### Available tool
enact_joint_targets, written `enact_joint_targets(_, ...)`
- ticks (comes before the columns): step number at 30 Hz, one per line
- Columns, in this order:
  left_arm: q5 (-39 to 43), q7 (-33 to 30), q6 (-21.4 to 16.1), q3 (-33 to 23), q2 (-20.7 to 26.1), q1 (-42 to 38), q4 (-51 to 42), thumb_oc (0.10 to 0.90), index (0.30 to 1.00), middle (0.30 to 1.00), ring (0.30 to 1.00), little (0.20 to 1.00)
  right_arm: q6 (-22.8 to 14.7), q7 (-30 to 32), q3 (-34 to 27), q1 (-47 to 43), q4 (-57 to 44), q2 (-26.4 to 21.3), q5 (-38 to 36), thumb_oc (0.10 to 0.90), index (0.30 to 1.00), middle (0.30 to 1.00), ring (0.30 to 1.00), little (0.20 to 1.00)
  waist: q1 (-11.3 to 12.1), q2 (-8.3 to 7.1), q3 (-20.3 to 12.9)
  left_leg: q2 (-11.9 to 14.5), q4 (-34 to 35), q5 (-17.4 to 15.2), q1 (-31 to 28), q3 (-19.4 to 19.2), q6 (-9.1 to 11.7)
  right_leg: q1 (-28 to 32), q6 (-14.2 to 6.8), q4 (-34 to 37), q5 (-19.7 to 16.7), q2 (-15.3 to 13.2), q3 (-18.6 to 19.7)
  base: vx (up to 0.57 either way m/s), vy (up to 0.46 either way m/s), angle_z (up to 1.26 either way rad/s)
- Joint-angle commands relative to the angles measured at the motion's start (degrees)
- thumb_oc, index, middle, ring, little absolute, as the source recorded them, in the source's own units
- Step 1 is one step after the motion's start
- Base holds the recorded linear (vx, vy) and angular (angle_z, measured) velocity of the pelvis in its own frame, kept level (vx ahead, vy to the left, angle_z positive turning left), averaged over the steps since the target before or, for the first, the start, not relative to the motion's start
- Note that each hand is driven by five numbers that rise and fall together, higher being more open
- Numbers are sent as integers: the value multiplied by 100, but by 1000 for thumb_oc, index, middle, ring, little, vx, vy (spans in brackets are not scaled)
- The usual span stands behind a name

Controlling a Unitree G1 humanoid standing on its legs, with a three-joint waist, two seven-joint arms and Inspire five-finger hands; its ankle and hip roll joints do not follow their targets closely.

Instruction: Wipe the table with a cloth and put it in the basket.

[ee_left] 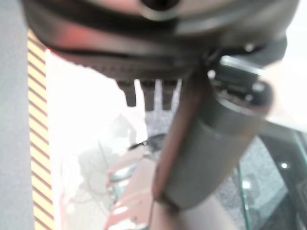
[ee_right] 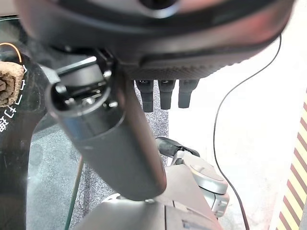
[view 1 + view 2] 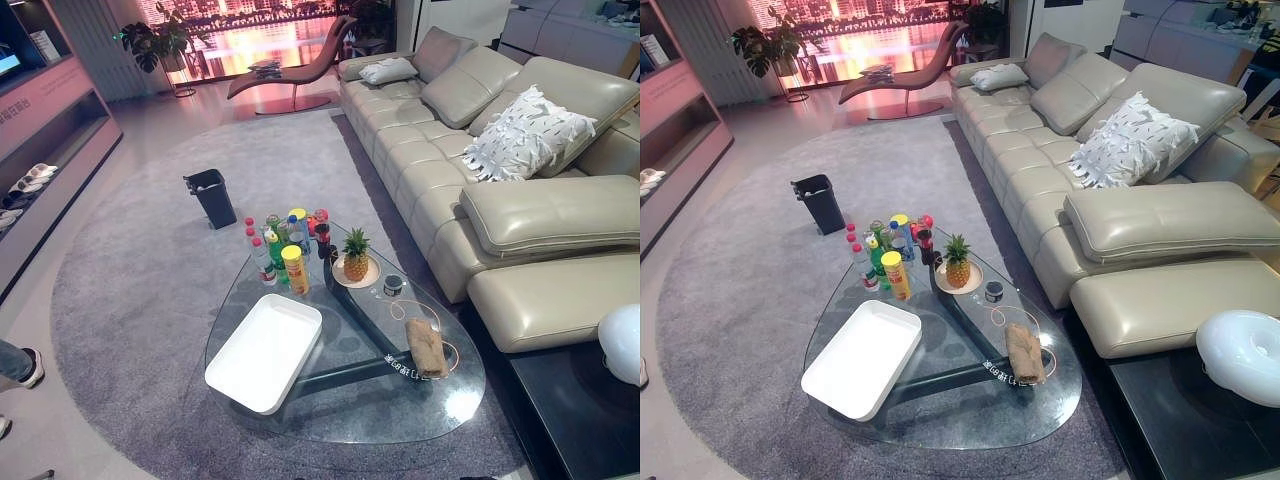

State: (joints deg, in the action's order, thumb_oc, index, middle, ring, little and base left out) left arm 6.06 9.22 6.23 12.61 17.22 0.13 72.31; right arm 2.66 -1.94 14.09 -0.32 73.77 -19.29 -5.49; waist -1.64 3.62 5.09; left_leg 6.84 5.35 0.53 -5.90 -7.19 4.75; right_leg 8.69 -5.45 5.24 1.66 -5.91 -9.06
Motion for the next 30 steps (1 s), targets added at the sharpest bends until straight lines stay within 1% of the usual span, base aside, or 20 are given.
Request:
enact_joint_targets(1,114,50,53,59,-152,-567,331,800,900,900,900,900,-55,25,7,-638,308,188,7,800,900,900,900,900,171,-263,350,-3,-35,-75,-246,25,-23,-78,-208,-24,-298,-307,-50,0,0,0)
enact_joint_targets(9,328,-46,62,-60,-115,-519,317,800,900,900,900,900,-26,53,-40,-635,268,110,-12,800,900,900,900,900,195,-275,390,8,-35,-50,-220,66,-9,-91,-206,-24,-308,-294,-64,2,5,0)
enact_joint_targets(15,256,-17,49,-95,-86,-518,380,800,900,900,900,900,-10,49,-76,-663,272,102,-25,800,900,900,900,900,243,-312,425,14,-35,-31,-138,80,-7,-178,-205,-24,-329,-287,-90,0,0,0)
enact_joint_targets(22,292,-45,66,-117,-78,-554,381,800,900,900,900,900,8,105,-120,-640,326,79,-48,800,900,900,900,900,257,-340,484,28,-35,-10,-31,75,-8,-288,-217,-24,-352,-286,-90,0,0,0)
enact_joint_targets(26,229,47,96,-133,-67,-558,377,800,900,900,900,900,-12,93,-144,-583,300,76,-44,800,900,900,900,900,237,-347,520,20,-35,4,6,109,-15,-332,-210,-24,-369,-272,-56,0,0,0)
enact_joint_targets(28,348,298,158,-85,-33,-527,302,800,900,900,900,900,63,90,-90,-554,199,28,242,800,900,900,900,900,206,-343,609,33,-35,33,96,108,1,-424,-224,-24,-391,-267,4,0,0,0)
enact_joint_targets(30,605,370,149,-2,13,-599,228,800,900,900,900,900,109,5,23,-639,170,-75,327,800,900,900,900,900,189,-320,810,35,-35,80,273,131,1,-599,-209,-24,-431,-264,42,-117,28,-1)
